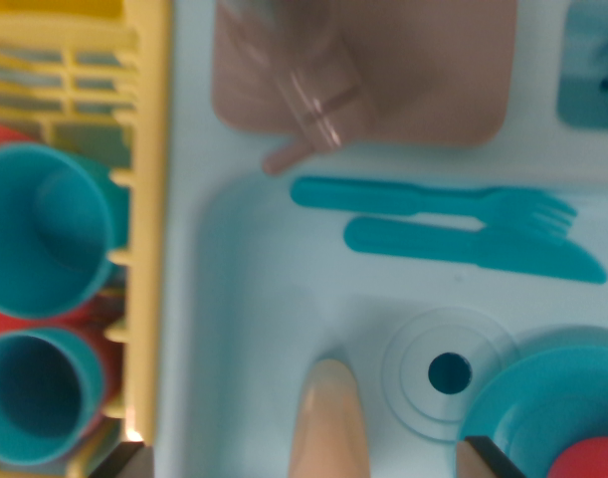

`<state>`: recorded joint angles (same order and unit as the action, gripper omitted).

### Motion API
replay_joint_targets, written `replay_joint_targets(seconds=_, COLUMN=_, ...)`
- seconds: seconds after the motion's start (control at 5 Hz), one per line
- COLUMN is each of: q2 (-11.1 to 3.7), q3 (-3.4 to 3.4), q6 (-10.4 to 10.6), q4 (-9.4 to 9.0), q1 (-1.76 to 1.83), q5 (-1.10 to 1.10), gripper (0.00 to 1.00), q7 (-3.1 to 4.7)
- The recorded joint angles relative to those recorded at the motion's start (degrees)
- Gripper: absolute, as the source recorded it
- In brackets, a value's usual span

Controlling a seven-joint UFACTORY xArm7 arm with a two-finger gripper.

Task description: Pick detergent from the sink

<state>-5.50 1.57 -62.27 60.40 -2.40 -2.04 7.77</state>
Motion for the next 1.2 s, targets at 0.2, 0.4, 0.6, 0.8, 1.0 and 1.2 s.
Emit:
replay_joint_targets(seconds=0.2, q2=0.0, q3=0.0, q6=0.0, q4=0.0, q1=0.0, q5=0.0, gripper=0.0, q7=0.0)
replay_joint_targets(seconds=0.4, q2=-0.29, q3=0.24, q6=2.1, q4=-2.33, q1=-0.16, q5=-0.02, gripper=0.0, q7=0.79)
replay_joint_targets(seconds=0.6, q2=-0.29, q3=0.24, q6=2.1, q4=-2.33, q1=-0.16, q5=-0.02, gripper=0.0, q7=0.79)
replay_joint_targets(seconds=0.8, q2=-0.56, q3=0.46, q6=4.1, q4=-4.45, q1=-0.3, q5=-0.05, gripper=0.0, q7=1.5)
replay_joint_targets(seconds=1.0, q2=-0.56, q3=0.46, q6=4.1, q4=-4.45, q1=-0.3, q5=-0.05, gripper=0.0, q7=1.5)
replay_joint_targets(seconds=1.2, q2=-0.79, q3=0.65, q6=5.7, q4=-6.28, q1=-0.42, q5=-0.06, gripper=0.0, q7=2.12)
